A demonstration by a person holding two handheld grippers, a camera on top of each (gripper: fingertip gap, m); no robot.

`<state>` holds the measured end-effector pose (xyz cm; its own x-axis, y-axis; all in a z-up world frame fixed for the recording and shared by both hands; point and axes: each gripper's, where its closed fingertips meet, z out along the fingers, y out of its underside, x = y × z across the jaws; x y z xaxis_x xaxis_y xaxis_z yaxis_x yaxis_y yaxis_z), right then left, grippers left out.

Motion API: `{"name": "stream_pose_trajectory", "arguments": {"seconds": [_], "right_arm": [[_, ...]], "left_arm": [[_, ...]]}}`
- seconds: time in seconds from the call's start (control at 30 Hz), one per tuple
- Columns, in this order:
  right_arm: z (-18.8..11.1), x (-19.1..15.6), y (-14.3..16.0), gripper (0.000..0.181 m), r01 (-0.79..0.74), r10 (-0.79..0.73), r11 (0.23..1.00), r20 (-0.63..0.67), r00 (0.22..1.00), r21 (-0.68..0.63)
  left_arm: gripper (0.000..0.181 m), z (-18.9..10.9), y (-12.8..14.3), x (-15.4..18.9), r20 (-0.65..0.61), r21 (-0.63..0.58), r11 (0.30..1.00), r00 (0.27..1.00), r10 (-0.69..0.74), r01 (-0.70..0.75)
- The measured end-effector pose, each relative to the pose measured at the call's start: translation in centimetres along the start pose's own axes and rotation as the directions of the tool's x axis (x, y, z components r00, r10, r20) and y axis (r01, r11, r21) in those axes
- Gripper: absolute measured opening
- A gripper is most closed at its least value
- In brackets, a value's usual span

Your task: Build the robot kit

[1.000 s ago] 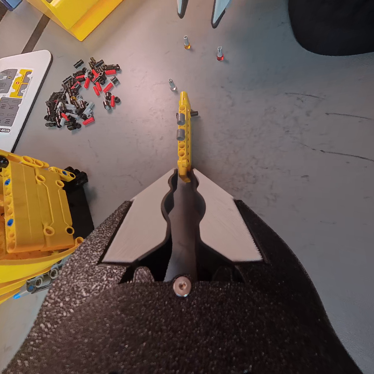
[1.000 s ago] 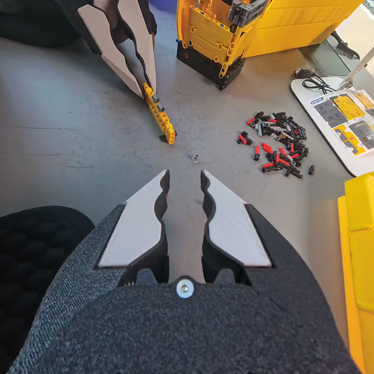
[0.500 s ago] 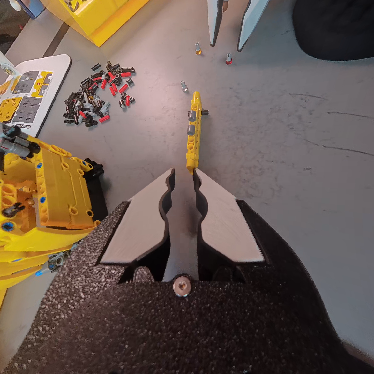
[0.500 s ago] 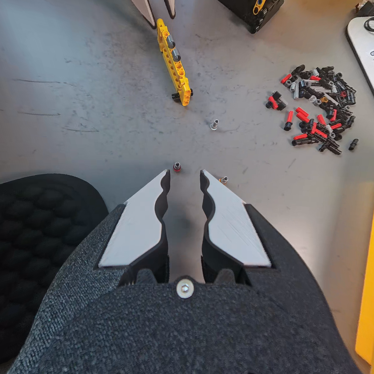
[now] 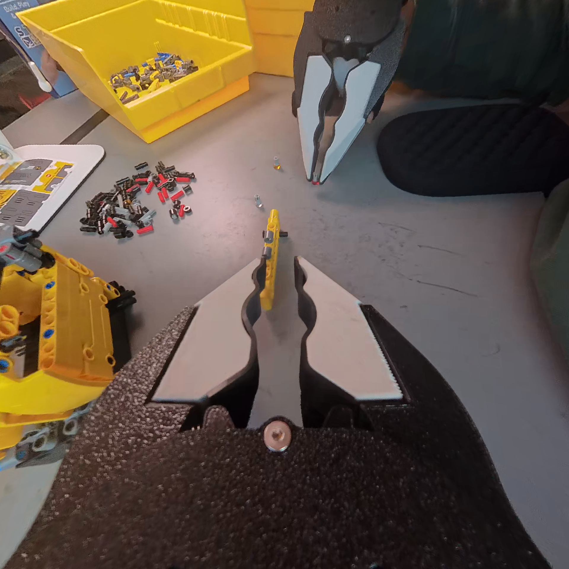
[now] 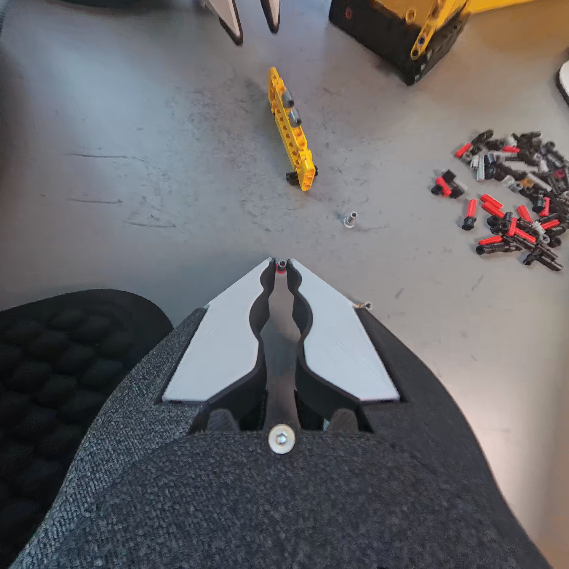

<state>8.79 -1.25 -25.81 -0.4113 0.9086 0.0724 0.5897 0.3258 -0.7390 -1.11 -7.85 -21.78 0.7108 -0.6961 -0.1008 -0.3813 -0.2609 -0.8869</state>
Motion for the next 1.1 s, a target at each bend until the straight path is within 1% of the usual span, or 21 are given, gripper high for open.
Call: {"name": "stream_pose_trajectory", "arguments": {"seconds": [0.1,0.17,0.23,0.3,0.33,0.4,0.5,0.67,0.83,0.93,1.1], "right_arm": [[-0.9,-0.2,-3.9,0.007,0.031,-0.025,0.979,-0.033,0.999,0.203],[-1.4,-0.4,-5.7,0.007,0.071,-0.053,0.953,-0.069,0.996,0.295],[-1.3,-1.1,-6.6,0.007,0.106,-0.081,0.935,-0.085,0.993,0.337],[-0.9,-1.9,-7.2,0.007,0.137,-0.112,0.924,-0.091,0.990,0.356],[-0.7,-2.4,-7.4,0.007,0.151,-0.126,0.919,-0.091,0.988,0.365],[-0.2,-3.3,-7.9,0.007,0.182,-0.159,0.910,-0.093,0.983,0.373],[0.5,-4.5,-8.4,0.007,0.237,-0.210,0.900,-0.112,0.971,0.366],[1.4,-5.8,-8.8,0.007,0.233,-0.218,0.898,-0.083,0.972,0.374],[1.5,-6.2,-8.9,0.007,0.236,-0.229,0.895,-0.064,0.971,0.378],[1.6,-6.2,-8.8,0.007,0.246,-0.238,0.895,-0.068,0.969,0.373],[1.7,-6.2,-8.9,0.007,0.265,-0.249,0.893,-0.090,0.964,0.365]], "left_arm": [[0.017,0.2,-1.3,1.5,-0.090,0.059,0.996,0.994,-0.065,0.070],[0.018,0.3,-1.9,2.8,-0.178,0.074,0.990,0.979,-0.103,0.117],[0.018,0.4,-1.9,4.3,-0.272,0.053,0.987,0.953,-0.129,0.149],[0.018,0.4,-1.5,5.9,-0.354,0.013,0.988,0.925,-0.137,0.151],[0.018,0.5,-1.2,6.4,-0.373,-0.009,0.990,0.918,-0.134,0.141],[0.019,0.9,-0.9,6.6,-0.357,-0.025,0.993,0.927,-0.115,0.113],[0.020,1.2,-1.7,6.6,-0.338,0.008,0.992,0.934,-0.116,0.126],[0.017,1.6,-2.7,6.2,-0.316,0.052,0.986,0.939,-0.135,0.159],[0.011,1.9,-2.6,6.9,-0.318,0.042,0.992,0.943,-0.097,0.116],[0.006,2.0,-2.7,7.1,-0.328,0.046,0.991,0.939,-0.101,0.122],[0.007,2.2,-2.6,6.8,-0.327,0.030,0.989,0.937,-0.126,0.144]]}}
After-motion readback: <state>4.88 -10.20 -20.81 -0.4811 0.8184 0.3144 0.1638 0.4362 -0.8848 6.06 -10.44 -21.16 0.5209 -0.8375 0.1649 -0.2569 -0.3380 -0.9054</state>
